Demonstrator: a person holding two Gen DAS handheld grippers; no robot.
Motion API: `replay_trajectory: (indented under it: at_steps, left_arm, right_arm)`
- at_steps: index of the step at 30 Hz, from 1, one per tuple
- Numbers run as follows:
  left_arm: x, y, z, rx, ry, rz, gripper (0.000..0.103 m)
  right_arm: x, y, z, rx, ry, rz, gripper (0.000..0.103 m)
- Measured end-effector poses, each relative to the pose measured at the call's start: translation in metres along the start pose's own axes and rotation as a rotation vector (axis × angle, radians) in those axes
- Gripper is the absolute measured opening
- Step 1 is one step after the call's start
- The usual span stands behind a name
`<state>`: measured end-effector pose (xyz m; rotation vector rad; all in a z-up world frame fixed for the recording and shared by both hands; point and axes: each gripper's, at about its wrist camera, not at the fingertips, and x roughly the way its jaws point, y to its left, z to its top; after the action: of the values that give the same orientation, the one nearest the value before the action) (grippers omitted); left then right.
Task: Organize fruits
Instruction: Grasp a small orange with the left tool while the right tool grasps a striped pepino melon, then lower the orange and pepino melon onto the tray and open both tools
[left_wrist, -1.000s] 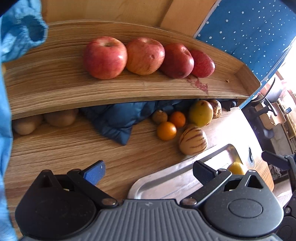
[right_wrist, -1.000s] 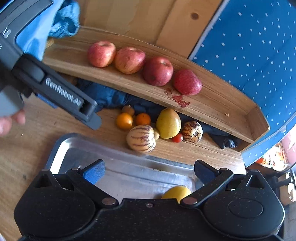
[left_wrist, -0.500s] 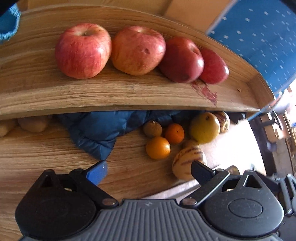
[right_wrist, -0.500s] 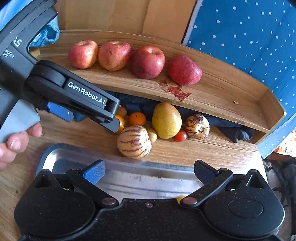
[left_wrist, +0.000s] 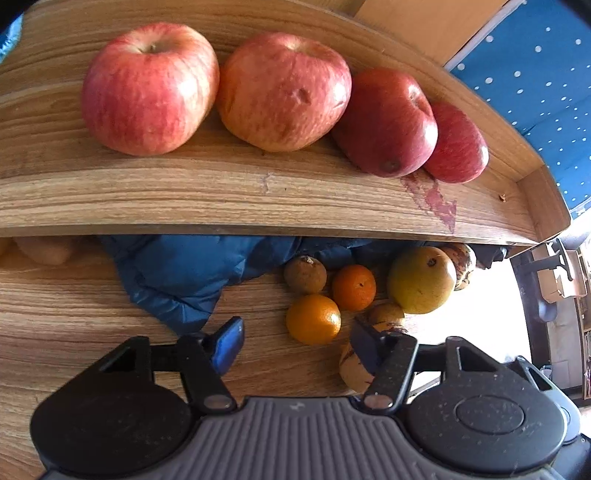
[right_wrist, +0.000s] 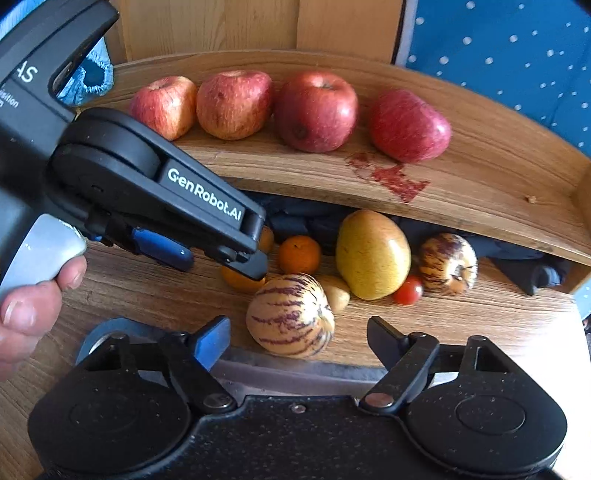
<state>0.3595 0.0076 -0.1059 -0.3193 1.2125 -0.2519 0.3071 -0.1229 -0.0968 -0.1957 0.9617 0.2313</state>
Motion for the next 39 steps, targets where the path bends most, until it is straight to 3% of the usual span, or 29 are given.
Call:
replay_trajectory:
  at_steps: [7,12,17,29,39]
  left_arm:
    - [0.007,-0.003,0.003,0.017,0.008,0.010,0.059]
    - [0.011,-0.010,0.004,0.058,0.017,0.007,0.050]
    - [0.015,-0.017,0.004,0.063,0.021,-0.023,0.036]
    - [-0.001,-0.018,-0.002,0.081,-0.010,-0.002,0.036]
    - [-0.024,-0.018,-0.014,0.107,-0.049,-0.016,0.036]
  right_arm:
    - [0.013,0.000,0.006,0.000,0.013,0.034,0.070]
    - [0.017,-0.001,0.007,0.010,0.024,0.042,0.061]
    - [0.018,-0.003,0.006,0.019,0.023,0.045,0.058]
    - [0.006,-0.005,0.002,0.030,-0.018,0.050,0.058]
    - [-0.029,-0.002,-0.009,0.040,-0.062,0.009,0.058]
